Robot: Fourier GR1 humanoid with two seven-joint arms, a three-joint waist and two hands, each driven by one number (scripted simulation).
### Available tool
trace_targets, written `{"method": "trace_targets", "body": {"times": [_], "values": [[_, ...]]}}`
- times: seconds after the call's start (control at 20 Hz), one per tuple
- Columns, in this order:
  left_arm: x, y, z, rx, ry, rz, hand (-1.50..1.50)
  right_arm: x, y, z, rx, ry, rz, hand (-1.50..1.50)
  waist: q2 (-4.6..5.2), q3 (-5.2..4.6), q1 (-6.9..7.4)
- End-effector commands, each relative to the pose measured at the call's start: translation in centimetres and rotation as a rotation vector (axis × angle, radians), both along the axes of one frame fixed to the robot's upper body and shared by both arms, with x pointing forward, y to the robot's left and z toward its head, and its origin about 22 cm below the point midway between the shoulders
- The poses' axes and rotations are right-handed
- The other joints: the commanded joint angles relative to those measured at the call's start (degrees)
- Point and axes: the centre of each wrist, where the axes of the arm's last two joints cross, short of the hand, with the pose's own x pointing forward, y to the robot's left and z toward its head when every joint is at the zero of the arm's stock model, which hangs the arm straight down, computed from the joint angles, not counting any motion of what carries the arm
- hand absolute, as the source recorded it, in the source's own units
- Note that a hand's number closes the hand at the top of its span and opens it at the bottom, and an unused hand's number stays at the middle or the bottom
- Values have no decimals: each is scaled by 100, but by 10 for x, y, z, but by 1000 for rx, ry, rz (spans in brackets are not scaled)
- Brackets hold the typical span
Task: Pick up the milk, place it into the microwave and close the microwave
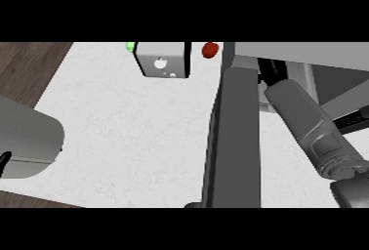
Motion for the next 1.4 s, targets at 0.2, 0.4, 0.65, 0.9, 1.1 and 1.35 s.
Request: {"method": "trace_targets", "body": {"times": [0.2,0.4,0.65,0.9,1.1,1.35], "values": [[12,-16,-8,0,14,-138,-150,-3,-3,-6,214,70,158,-150,-68,3,-219],[12,-20,-10,4,-8,-156,-150,-11,-3,-24,306,138,198,-150,-133,-9,-227],[22,-35,-8,-11,9,-194,-150,-15,-23,-28,416,195,282,-150,-200,-9,-425],[25,-48,-7,-21,5,-248,150,-36,-48,-61,567,296,327,-150,-250,-10,-505],[38,-72,-14,-32,53,-282,150,-49,-44,-80,647,357,409,-150,-302,-16,-647],[45,-91,-2,-27,90,-327,150,-62,-65,-94,696,366,423,-150,-316,-13,-673]]}}
